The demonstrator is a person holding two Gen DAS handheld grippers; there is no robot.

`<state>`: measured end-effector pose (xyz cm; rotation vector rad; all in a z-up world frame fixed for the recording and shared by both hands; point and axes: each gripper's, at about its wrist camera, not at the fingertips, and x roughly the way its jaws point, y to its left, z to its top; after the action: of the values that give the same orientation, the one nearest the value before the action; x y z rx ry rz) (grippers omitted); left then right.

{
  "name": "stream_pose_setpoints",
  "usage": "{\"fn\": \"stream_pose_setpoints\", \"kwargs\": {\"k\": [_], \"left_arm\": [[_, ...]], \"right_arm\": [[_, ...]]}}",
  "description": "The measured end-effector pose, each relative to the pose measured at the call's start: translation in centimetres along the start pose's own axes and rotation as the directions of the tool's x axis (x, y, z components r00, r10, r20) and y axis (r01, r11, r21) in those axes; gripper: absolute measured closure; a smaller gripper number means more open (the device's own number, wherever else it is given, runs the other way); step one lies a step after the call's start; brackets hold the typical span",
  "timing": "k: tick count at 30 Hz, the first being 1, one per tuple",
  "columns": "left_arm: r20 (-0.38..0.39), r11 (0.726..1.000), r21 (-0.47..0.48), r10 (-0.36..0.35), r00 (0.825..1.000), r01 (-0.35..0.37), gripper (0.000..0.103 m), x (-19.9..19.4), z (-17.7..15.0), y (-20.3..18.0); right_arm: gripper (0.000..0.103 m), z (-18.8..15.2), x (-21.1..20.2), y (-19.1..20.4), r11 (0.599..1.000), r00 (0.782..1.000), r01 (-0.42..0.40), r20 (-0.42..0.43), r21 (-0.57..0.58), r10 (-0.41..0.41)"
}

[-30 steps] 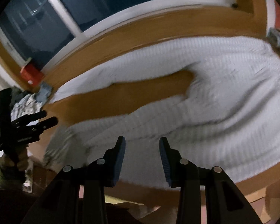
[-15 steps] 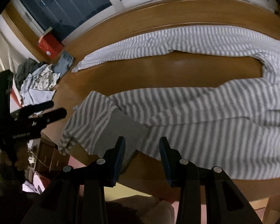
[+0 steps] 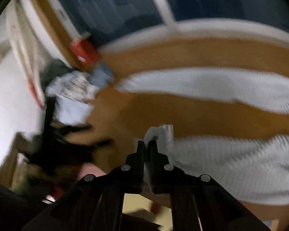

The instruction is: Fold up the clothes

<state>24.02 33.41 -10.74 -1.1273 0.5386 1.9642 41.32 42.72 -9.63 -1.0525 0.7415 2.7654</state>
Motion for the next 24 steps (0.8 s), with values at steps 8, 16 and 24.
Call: {"fn": "stream_pose_setpoints", "kwargs": {"k": [8, 16, 24], "left_arm": [[-0.018, 0.999, -0.053, 0.011, 1.000, -0.011, 0.015, -0.4, -1.3, 8.0], [-0.042, 0.995, -0.091, 0.035, 0.998, -0.038, 0.015, -0.7, -3.7, 13.8], [-0.018, 0.999, -0.040, 0.005, 1.000, -0.006, 0.015, -1.1, -3.7, 14.8]], "right_arm": [[0.097, 6.0, 9.4, 11.6, 0.975, 0.985, -0.168, -0.059, -0.148, 0.161], [0.093, 4.8, 21.9, 14.3, 0.981, 0.957, -0.181, -0.243, -0.070, 0.159], [0.070, 4.0, 21.0, 13.4, 0.993, 0.965, -0.110, -0.236, 0.038, 0.116]]}}
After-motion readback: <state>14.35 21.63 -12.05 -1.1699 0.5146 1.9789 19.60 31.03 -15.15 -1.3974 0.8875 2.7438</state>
